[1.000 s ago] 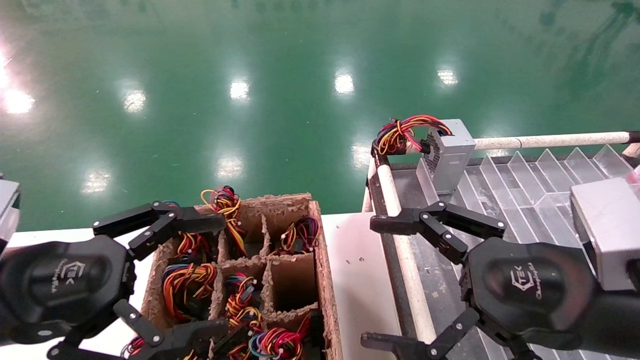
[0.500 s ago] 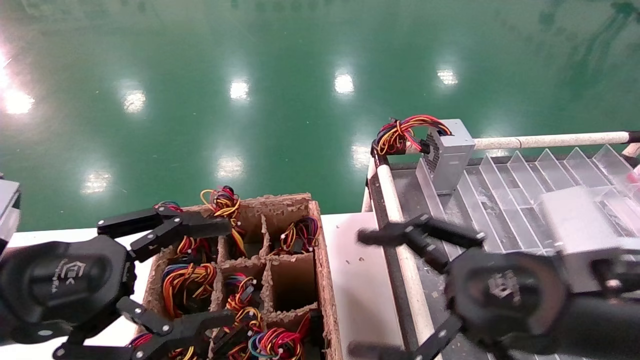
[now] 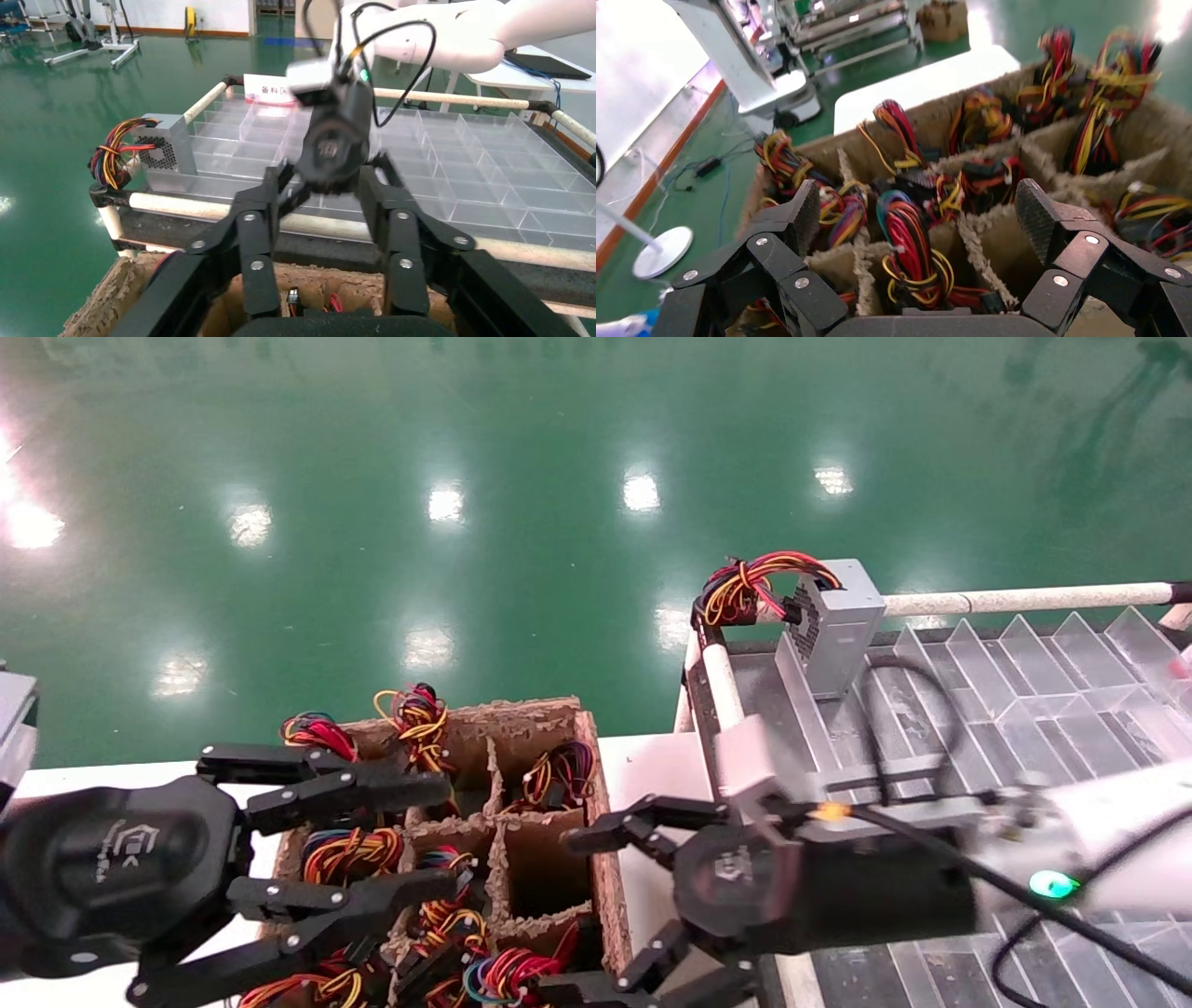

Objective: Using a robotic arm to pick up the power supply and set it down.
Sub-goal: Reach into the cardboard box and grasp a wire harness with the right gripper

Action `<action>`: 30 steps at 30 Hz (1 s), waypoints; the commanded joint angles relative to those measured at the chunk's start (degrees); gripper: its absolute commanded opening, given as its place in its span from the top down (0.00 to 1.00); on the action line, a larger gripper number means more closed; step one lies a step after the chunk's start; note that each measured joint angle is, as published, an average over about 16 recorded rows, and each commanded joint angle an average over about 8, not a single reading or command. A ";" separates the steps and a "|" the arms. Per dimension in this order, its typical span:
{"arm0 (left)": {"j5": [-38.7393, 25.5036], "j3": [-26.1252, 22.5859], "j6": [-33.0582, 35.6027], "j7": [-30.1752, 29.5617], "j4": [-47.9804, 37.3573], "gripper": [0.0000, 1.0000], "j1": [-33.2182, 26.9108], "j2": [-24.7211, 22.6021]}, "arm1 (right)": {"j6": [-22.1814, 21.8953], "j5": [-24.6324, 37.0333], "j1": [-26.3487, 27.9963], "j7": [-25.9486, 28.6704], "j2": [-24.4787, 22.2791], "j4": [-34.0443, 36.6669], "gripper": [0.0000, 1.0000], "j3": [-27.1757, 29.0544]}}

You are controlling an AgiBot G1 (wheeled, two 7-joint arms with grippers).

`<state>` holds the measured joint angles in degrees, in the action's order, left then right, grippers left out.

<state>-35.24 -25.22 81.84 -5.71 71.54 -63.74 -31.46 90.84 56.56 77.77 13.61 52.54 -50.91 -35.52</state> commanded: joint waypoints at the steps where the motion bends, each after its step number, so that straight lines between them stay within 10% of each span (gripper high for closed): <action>1: 0.00 0.00 0.00 0.00 0.00 1.00 0.00 0.00 | 0.10 1.31 1.77 0.00 1.77 3.00 0.79 -2.20; 5: 0.00 0.00 0.00 0.00 0.00 1.00 0.00 0.00 | 0.34 2.17 4.16 -0.36 4.20 6.67 1.00 -6.39; 30: 0.00 0.00 0.00 0.00 0.00 1.00 0.00 0.00 | 0.30 -4.17 11.05 -4.35 6.22 13.37 1.00 -24.72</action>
<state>-35.24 -25.22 81.84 -5.71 71.54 -63.74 -31.46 91.11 52.42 88.82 9.39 58.71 -37.62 -60.23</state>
